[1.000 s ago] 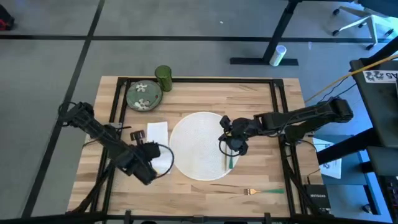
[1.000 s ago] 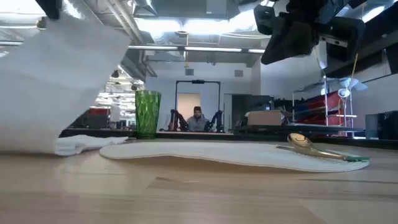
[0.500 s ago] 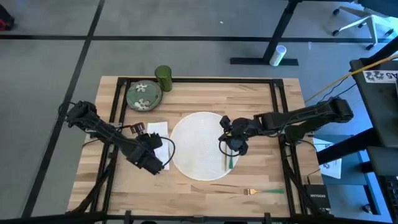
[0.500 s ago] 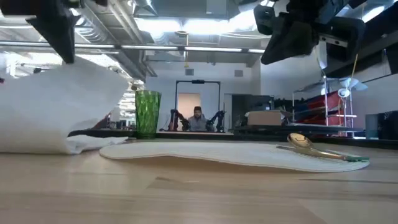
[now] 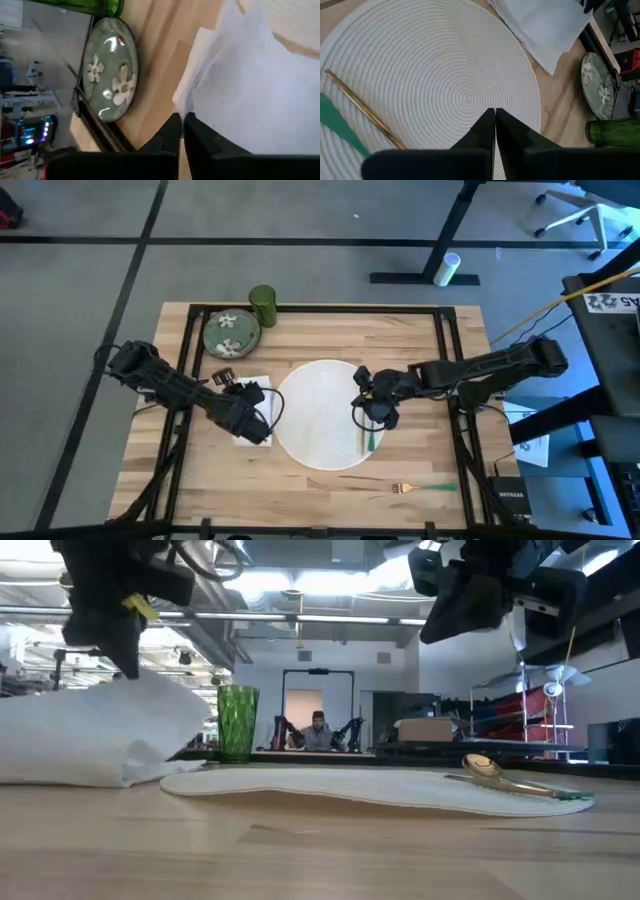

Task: Set table place
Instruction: Fold the white table napkin

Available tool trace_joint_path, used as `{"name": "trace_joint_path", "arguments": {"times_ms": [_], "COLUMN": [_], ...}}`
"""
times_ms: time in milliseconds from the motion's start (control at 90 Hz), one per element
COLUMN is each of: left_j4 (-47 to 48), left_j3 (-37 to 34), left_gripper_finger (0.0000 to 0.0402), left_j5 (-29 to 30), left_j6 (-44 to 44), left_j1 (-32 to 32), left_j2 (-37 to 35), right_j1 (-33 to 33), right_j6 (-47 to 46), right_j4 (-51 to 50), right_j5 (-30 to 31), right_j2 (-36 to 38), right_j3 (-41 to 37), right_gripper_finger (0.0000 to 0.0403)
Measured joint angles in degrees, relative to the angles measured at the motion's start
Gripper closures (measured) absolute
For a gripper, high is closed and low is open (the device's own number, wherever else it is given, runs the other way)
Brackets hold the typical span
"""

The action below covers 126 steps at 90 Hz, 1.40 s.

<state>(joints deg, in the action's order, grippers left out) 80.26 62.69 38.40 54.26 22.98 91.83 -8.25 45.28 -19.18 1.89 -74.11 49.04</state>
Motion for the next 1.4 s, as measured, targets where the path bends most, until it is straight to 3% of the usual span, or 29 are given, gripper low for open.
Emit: {"name": "trace_joint_path", "arguments": {"times_ms": [122,678,1078,1400], "left_j4": [-3.8,-4.3,-5.2,-6.4], "left_j3": [-0.8,-4.3,-4.3,-4.3], "left_gripper_finger": [0.0401,0.0401,0.0401,0.0328], "left_j5": [0.2,2.8,2.8,2.7], "left_j6": [-2.1,-1.2,-2.1,-1.8], "left_j1": [-0.8,-6.2,-6.1,-6.2], "left_j2": [0.0,0.0,0.0,0.0], "right_j1": [0.0,0.0,0.0,0.0], "right_j6": [0.0,0.0,0.0,0.0], "right_j4": [0.0,-0.5,-0.5,-0.5], "right_j5": [0.0,0.0,0.0,0.0], "right_j2": [0.0,0.0,0.0,0.0], "right_j3": [0.0,0.0,0.0,0.0], "right_gripper_finger": [0.0403,0.0403,0.0403,0.0403]}}
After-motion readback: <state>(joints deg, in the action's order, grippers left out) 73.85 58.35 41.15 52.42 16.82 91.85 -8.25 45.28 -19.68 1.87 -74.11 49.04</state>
